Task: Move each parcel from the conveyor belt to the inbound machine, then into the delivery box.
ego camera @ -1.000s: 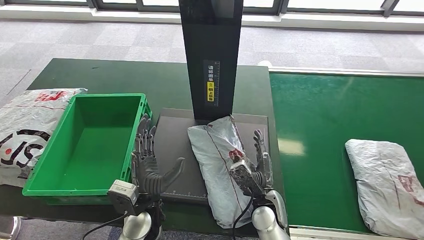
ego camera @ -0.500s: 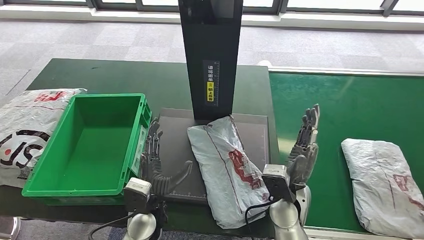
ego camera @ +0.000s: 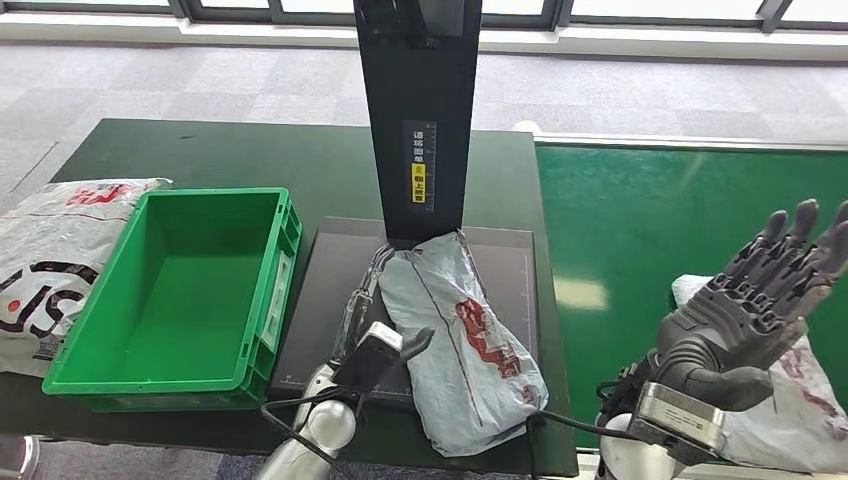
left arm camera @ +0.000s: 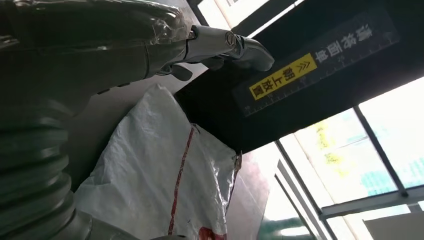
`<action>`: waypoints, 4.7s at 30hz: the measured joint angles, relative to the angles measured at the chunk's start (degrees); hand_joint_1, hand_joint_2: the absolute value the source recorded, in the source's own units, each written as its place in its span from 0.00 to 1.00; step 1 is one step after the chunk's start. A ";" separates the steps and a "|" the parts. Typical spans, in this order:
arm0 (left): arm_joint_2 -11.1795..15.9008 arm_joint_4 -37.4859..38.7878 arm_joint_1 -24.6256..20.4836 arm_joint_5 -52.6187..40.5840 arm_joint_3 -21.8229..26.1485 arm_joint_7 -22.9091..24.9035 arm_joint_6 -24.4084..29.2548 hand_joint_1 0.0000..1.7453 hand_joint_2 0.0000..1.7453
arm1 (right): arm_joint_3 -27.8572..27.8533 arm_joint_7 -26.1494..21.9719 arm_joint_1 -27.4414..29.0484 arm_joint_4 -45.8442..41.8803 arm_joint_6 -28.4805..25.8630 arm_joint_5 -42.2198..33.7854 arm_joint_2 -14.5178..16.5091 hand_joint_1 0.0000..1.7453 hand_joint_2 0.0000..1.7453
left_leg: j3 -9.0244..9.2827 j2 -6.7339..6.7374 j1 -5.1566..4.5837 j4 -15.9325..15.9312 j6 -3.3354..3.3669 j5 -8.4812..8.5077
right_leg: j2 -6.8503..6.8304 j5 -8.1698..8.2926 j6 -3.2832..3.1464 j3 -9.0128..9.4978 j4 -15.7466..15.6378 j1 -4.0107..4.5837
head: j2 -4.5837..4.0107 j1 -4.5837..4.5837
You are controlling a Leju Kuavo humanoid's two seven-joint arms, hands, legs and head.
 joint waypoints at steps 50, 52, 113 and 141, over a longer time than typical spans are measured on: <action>-3.03 27.46 -14.13 -5.31 -26.19 21.81 1.28 1.00 1.00 | 0.09 0.19 0.10 -1.14 0.09 -1.63 -0.05 0.00 1.00 | -0.45 -0.02 0.01 -0.01 0.02 -0.03 | -0.04 -0.02 0.00 0.16 0.00 -0.01 | 0.00 -0.01; -3.08 27.54 -14.23 -5.83 -26.19 22.17 1.51 1.00 1.00 | 0.09 0.17 0.09 -1.10 0.09 -1.66 -0.05 0.00 1.00 | -0.45 -0.02 0.01 -0.01 0.02 -0.03 | -0.04 -0.02 0.00 0.16 0.00 -0.01 | 0.00 0.00; -0.24 -35.14 -1.00 -45.08 15.28 15.00 19.38 1.00 1.00 | -1.20 0.20 0.24 -1.03 0.08 -2.28 -0.07 0.00 1.00 | -0.57 0.00 0.06 -0.05 0.00 -0.01 | -0.01 -0.04 -0.02 0.00 0.04 0.02 | 0.00 0.00; -1.33 -18.71 -16.09 -46.61 68.94 -5.79 19.38 0.59 1.00 | -0.81 0.17 -0.10 1.43 0.09 -2.43 -0.07 0.00 1.00 | -0.18 -0.04 0.08 -0.04 -0.04 0.03 | -0.03 -0.02 -0.03 -0.07 0.07 0.04 | 0.00 -0.01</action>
